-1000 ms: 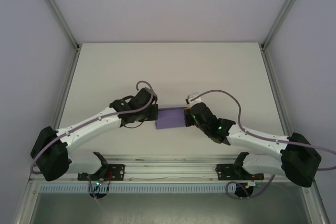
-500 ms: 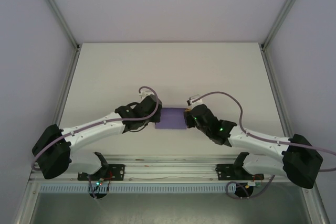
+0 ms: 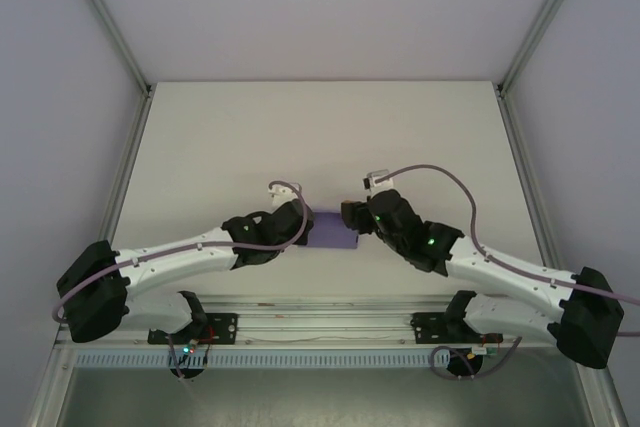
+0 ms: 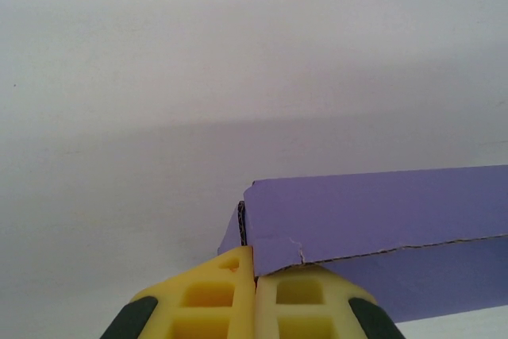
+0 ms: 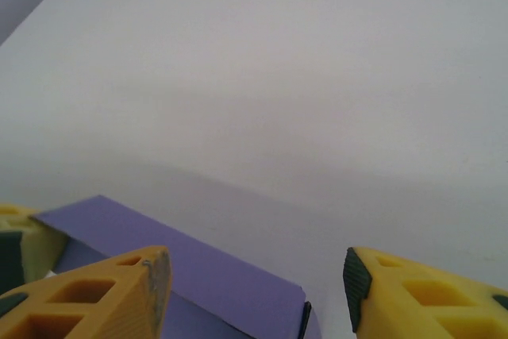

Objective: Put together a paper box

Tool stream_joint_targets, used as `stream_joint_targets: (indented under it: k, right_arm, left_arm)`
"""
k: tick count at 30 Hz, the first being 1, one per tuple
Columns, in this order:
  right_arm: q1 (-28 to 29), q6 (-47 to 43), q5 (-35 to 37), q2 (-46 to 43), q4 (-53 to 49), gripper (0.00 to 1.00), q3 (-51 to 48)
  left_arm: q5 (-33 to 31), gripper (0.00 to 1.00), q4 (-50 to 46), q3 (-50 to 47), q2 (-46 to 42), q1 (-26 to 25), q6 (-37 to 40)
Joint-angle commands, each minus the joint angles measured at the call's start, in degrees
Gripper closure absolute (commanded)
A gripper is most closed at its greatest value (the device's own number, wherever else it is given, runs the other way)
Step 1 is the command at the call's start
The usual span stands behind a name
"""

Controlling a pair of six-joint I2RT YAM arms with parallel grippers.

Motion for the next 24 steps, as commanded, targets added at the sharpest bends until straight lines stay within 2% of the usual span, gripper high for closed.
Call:
stream_joint_targets:
  k: [1,3,13,17,24]
  right_arm:
    - [0.0,3.9,4.0,0.7,-2.8,0.41,1.7]
    - [-0.9,5.7,4.8,1.8,-4.5,0.42,1.7]
    - [-3.6,13.5,-2.0,6.1,-3.3,0.57,-4.9]
    - [-3.5,14.3,-6.2,6.1,-2.0,0.58,-7.4]
    - [-3.1,15.6,-4.9,6.0,-2.4,0.63,-9.7]
  left_arm:
    - [0.8,1.00,-4.1,-3.5,1.5,-0.8,0.1]
    - [1.1,1.00,-3.2,-4.0,1.2,-0.9,0.3]
    - [2.5,1.00,-3.2,-2.8,-0.7,-0.9,3.2]
    - [3.5,0.80,-4.4,-2.1,-3.1,-1.0,5.6]
    - [7.1,0.50,-8.2,0.8,-6.1,-1.0,11.4]
